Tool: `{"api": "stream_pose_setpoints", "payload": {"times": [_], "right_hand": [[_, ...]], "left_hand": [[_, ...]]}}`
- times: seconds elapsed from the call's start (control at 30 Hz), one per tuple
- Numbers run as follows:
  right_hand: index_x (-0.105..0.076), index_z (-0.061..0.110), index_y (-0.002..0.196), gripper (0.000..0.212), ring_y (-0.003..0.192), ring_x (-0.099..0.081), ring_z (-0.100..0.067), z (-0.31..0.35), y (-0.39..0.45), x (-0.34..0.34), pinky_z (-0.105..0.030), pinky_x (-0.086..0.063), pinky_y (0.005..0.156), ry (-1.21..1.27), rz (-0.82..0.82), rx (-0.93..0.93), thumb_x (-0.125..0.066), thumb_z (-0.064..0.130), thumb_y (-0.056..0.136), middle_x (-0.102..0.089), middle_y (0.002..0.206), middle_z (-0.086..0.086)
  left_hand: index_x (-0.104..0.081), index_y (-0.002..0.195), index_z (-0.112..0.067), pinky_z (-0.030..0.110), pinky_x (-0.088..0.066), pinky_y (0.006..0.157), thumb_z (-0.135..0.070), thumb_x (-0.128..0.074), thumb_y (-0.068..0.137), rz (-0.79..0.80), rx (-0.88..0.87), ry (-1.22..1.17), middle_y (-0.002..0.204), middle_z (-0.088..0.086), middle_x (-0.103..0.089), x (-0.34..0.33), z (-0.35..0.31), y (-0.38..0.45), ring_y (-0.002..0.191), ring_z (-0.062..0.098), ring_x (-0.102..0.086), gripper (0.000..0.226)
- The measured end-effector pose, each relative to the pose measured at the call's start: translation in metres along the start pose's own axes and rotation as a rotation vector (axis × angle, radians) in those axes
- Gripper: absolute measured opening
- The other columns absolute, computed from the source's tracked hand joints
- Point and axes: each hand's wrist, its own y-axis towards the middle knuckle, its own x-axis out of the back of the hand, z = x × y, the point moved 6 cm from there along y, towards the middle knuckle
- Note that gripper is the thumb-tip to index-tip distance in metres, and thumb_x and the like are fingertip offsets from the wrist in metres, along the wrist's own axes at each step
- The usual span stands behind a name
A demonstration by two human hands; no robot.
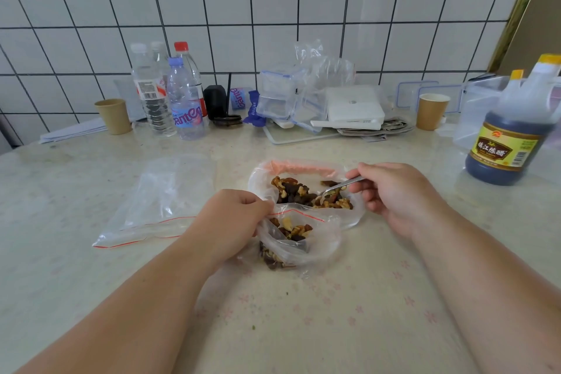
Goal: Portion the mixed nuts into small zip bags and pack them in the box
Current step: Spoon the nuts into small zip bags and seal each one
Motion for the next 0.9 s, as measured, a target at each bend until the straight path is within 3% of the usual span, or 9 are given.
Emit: {"api": "stream_pose_setpoints", "payload": {"times": [0.23, 0.4, 0.5, 0.73, 0.9], "right_hand": [[-0.069, 0.004, 0.081, 0.031, 0.042, -0.043, -0.008, -0.009, 0.005, 0.006, -0.017, -0.034, 0.035, 0.254, -0.024, -0.177, -0.05, 0.019, 0.101, -0.06, 0.05, -0.003], [-0.07, 0.004, 0.079, 0.032, 0.041, -0.044, -0.009, -0.002, 0.005, 0.008, -0.019, -0.034, 0.036, 0.348, 0.018, -0.156, -0.052, 0.019, 0.099, -0.059, 0.052, -0.005], [-0.072, 0.003, 0.075, 0.033, 0.041, -0.042, -0.01, 0.005, 0.0, 0.003, -0.019, -0.032, 0.035, 0.376, 0.105, -0.135, -0.053, 0.018, 0.098, -0.057, 0.054, -0.006], [-0.076, 0.003, 0.076, 0.034, 0.047, -0.045, -0.013, 0.024, -0.019, -0.017, -0.022, -0.034, 0.042, 0.159, 0.32, 0.097, -0.055, 0.016, 0.099, -0.061, 0.061, -0.013], [-0.079, 0.015, 0.088, 0.028, 0.061, -0.052, -0.013, 0.031, -0.036, -0.03, -0.02, -0.041, 0.054, -0.098, 0.496, 0.338, -0.06, 0.036, 0.091, -0.07, 0.075, -0.009]], "left_hand": [[-0.055, 0.049, -0.021, 0.026, -0.033, 0.05, -0.038, -0.066, 0.093, 0.004, 0.005, -0.003, 0.041, -0.008, -0.042, 0.0, -0.001, 0.0, 0.032, 0.007, -0.034, 0.049], [-0.067, 0.071, -0.003, 0.022, -0.033, 0.047, -0.035, -0.066, 0.093, -0.019, 0.005, -0.02, 0.043, -0.006, -0.045, 0.002, 0.0, 0.0, 0.035, 0.009, -0.036, 0.04], [-0.073, 0.078, -0.004, 0.019, -0.033, 0.044, -0.035, -0.066, 0.094, -0.028, 0.002, -0.033, 0.044, -0.005, -0.047, 0.003, 0.0, 0.0, 0.035, 0.01, -0.036, 0.036], [-0.078, 0.068, -0.019, 0.015, -0.029, 0.037, -0.031, -0.069, 0.097, 0.018, 0.015, -0.123, 0.046, -0.003, -0.044, 0.001, 0.0, 0.0, 0.035, 0.011, -0.032, 0.033], [-0.079, 0.068, -0.021, 0.019, -0.031, 0.04, -0.032, -0.067, 0.099, 0.029, -0.001, -0.141, 0.049, -0.002, -0.047, 0.001, -0.001, 0.0, 0.037, 0.012, -0.032, 0.035]]}}
